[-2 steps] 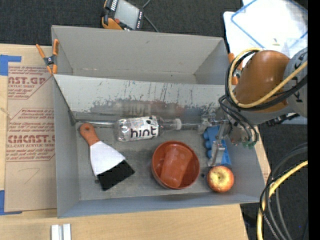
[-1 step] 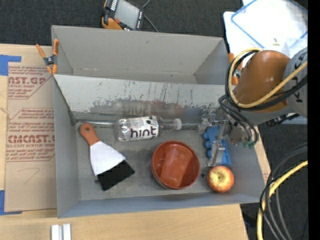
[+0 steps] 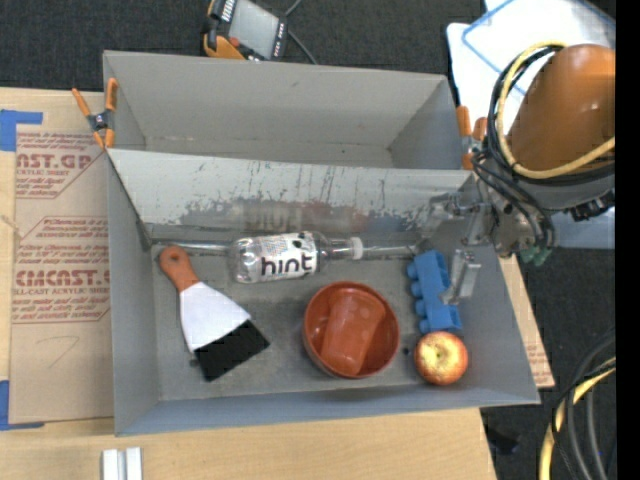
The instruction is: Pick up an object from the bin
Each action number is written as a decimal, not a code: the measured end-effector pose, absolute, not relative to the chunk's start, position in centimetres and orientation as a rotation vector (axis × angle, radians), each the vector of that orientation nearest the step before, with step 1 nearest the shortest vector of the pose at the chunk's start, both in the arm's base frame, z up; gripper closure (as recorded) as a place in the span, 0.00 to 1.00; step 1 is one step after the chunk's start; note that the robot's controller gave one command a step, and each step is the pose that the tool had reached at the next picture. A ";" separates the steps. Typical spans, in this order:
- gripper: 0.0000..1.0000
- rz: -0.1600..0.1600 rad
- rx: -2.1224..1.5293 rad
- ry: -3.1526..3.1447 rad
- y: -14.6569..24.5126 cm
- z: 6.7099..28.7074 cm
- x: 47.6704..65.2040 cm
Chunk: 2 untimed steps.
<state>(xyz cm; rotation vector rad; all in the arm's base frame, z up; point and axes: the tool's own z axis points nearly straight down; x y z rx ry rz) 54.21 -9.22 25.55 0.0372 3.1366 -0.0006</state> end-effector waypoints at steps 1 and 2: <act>0.00 0.000 -0.053 3.146 -9.1 32.5 53.0; 0.00 -0.001 0.048 3.131 -8.6 24.5 53.7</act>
Offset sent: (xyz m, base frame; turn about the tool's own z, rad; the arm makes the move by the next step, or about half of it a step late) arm 0.0018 0.0094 -0.0995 0.0761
